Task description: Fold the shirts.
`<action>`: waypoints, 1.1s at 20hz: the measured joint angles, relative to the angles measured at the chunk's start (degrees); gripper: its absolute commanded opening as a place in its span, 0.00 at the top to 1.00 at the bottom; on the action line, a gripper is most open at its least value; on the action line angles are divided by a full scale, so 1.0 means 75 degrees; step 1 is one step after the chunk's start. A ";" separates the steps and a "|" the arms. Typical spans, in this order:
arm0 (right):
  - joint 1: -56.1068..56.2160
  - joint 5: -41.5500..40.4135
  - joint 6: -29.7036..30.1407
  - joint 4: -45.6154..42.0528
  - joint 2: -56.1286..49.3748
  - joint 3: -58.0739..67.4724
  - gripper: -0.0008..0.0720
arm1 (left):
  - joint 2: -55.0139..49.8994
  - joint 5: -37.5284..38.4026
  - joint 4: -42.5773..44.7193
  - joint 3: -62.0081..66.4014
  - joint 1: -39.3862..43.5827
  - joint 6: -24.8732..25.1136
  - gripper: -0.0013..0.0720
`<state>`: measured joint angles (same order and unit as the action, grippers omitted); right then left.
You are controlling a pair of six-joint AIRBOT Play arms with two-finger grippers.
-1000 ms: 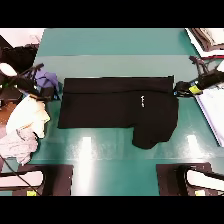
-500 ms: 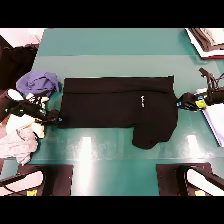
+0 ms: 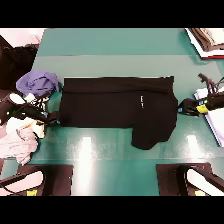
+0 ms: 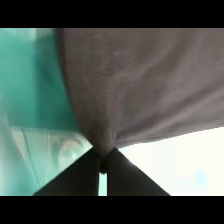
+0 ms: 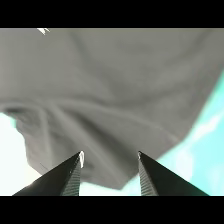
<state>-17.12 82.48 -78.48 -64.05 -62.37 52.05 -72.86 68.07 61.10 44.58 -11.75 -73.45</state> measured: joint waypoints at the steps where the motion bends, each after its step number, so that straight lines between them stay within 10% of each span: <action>1: 0.0003 0.0050 -0.0117 -0.0154 0.0003 -0.0268 0.43 | 0.0067 0.0003 -0.0023 0.0067 0.0000 0.0000 0.95; 8: 0.0000 -0.0286 -0.0431 0.0460 0.0003 -0.2259 0.43 | 0.0481 0.0009 -0.0105 0.0224 0.0000 0.0000 0.95; 9: 0.0000 -0.0370 -0.0434 0.0545 0.0003 -0.2393 0.49 | 0.0501 0.0006 -0.0111 0.0230 0.0000 0.0000 0.95; 11: 0.0000 -0.0554 -0.0434 0.0650 0.0003 -0.2565 0.93 | 0.0522 0.0006 -0.0114 0.0236 0.0000 0.0000 0.95; 12: 0.0000 -0.0647 -0.0385 0.0691 0.0003 -0.2608 0.96 | 0.0527 0.0006 -0.0122 0.0236 0.0000 0.0000 0.95; 22: 0.0000 0.0863 -0.0026 -0.0621 0.1990 -0.1722 0.97 | 0.2270 0.1209 0.0245 0.0061 0.0000 -0.0090 0.95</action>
<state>-17.12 88.95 -78.67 -68.71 -47.44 39.13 -55.83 77.14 62.94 45.04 -11.75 -74.13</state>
